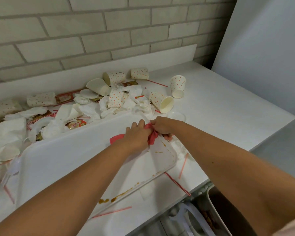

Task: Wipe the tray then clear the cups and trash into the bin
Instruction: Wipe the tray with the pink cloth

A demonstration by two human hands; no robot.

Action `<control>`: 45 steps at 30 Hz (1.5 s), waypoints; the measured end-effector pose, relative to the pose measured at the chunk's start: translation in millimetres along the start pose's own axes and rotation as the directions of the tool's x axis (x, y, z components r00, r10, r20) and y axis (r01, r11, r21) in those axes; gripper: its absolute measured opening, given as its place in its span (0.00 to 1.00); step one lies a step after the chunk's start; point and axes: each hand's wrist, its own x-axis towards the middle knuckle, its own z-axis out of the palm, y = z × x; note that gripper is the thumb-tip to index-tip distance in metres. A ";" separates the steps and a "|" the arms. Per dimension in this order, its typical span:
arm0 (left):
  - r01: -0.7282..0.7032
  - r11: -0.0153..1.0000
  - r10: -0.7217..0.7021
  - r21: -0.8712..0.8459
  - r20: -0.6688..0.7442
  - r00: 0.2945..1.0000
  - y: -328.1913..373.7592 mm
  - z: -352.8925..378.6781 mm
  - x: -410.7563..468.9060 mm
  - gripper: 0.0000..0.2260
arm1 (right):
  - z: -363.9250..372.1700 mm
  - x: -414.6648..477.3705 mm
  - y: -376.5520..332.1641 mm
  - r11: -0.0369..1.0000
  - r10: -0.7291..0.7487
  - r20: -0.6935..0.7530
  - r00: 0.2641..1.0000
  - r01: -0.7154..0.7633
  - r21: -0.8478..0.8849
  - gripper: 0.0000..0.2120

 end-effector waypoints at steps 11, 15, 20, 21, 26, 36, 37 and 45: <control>-0.164 0.982 0.172 -0.092 0.086 0.981 -35.5 -12.4 -14.8 0.21 | -1.8 -11.0 -7.0 1.000 -0.009 0.047 0.999 0.010 -0.017 0.32; -0.116 0.990 0.121 -0.084 0.054 0.991 -17.3 -5.7 -11.2 0.20 | 0.8 -8.5 -6.4 0.996 -0.009 0.022 1.000 0.011 -0.085 0.22; -0.191 0.980 0.194 -0.050 0.073 0.978 4.9 0.1 -17.7 0.21 | -0.3 -11.7 -11.1 0.990 -0.004 -0.043 0.999 -0.002 -0.138 0.18; -0.218 0.975 0.221 -0.047 0.084 0.972 8.1 0.8 -21.5 0.22 | -1.0 -11.3 -11.4 0.988 -0.008 -0.041 0.999 0.001 -0.155 0.19; -0.391 0.919 0.392 -0.040 0.187 0.901 3.2 -5.0 -36.6 0.23 | 0.4 -2.6 -2.4 0.977 -0.062 0.030 0.998 0.066 -0.204 0.19; -0.238 0.969 0.243 -0.063 0.114 0.963 4.1 -4.1 -22.0 0.21 | 1.6 -7.3 -5.1 0.957 -0.068 0.019 0.997 0.071 -0.280 0.23; -0.240 0.969 0.244 -0.054 0.110 0.963 11.6 -1.4 -22.2 0.22 | 0.7 -8.4 -5.7 0.950 -0.080 0.016 0.997 0.081 -0.303 0.22; -0.389 0.921 0.382 0.002 0.176 0.907 33.8 8.3 -42.1 0.24 | -0.5 -2.7 -5.4 0.931 -0.065 0.020 0.998 0.068 -0.359 0.22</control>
